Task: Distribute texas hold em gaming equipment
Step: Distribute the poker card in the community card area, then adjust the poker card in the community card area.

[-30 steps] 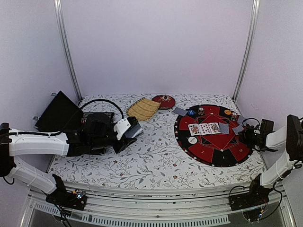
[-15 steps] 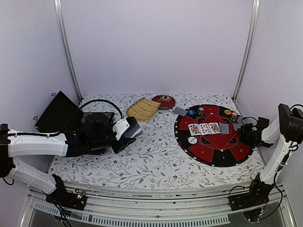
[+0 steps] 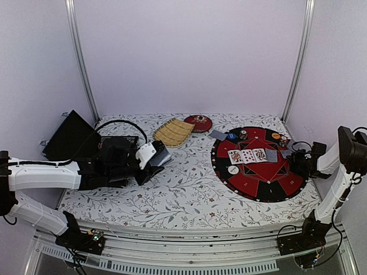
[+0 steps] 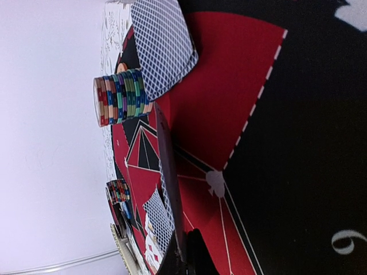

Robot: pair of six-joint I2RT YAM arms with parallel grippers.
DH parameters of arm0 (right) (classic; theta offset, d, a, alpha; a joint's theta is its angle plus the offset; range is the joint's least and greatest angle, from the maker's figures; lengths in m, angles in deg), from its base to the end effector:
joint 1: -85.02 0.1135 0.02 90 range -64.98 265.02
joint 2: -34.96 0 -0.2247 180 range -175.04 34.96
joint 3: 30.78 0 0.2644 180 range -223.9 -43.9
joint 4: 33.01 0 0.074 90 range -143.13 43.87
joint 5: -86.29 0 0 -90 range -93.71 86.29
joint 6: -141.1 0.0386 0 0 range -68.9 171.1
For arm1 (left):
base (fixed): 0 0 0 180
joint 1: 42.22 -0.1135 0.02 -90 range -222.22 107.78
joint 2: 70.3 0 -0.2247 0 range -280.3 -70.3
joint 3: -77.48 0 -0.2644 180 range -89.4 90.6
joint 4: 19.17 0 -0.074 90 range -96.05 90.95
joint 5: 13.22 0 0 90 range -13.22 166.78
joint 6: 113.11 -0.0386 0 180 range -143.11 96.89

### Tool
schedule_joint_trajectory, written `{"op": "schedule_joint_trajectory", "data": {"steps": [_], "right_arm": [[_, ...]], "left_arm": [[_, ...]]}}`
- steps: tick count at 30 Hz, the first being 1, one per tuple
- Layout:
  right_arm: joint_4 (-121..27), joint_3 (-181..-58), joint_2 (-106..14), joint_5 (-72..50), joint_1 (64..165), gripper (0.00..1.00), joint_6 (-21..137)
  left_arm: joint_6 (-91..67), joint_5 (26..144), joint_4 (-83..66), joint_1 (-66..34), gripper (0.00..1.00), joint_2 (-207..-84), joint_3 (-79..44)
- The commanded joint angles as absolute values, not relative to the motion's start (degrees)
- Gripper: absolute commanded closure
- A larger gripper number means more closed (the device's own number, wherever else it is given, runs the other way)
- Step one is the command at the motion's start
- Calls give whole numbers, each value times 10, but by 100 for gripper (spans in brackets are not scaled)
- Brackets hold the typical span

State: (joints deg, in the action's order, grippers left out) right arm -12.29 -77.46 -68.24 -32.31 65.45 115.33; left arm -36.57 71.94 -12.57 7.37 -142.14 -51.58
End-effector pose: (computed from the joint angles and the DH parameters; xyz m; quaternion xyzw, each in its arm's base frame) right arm 0.2933 -0.0846 0.0486 0.4923 0.7172 0.3711 0.3248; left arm 0.1948 -0.2238 0.1808 0.4279 0.7395 -0.1264 0.5040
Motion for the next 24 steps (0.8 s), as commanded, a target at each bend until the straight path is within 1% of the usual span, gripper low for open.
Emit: {"op": "schedule_joint_trajectory", "data": {"steps": [1,3,4,5,7,9,10,14,20,22,24], "right_arm": [[-139,-764,-659,-330,652,98,1137],[-144,-765,-661,-331,652,98,1135],[-145,-766,-663,-333,651,96,1135],[-149,-768,-665,-337,650,90,1134],[-155,-765,-663,-344,648,69,1133],[-162,-754,-648,-345,647,57,1133],[-167,-748,-635,-341,647,55,1132],[-209,-726,-562,-309,645,50,1119],[-307,-732,-445,-254,646,48,1048],[-335,-763,-432,-244,656,48,989],[-418,-851,-456,-204,699,47,897]], "left_arm": [[-370,718,-133,67,56,-1410,-517],[-371,718,-133,67,56,-1409,-517],[-372,717,-133,67,56,-1409,-517],[-372,717,-132,67,56,-1408,-517],[-373,717,-131,67,56,-1407,-517],[-373,717,-129,67,55,-1404,-517],[-373,717,-130,67,56,-1403,-518],[-375,720,-133,66,56,-1401,-520],[-379,723,-140,66,55,-1407,-519],[-380,725,-143,66,56,-1412,-516],[-381,728,-146,65,56,-1416,-514]]}}
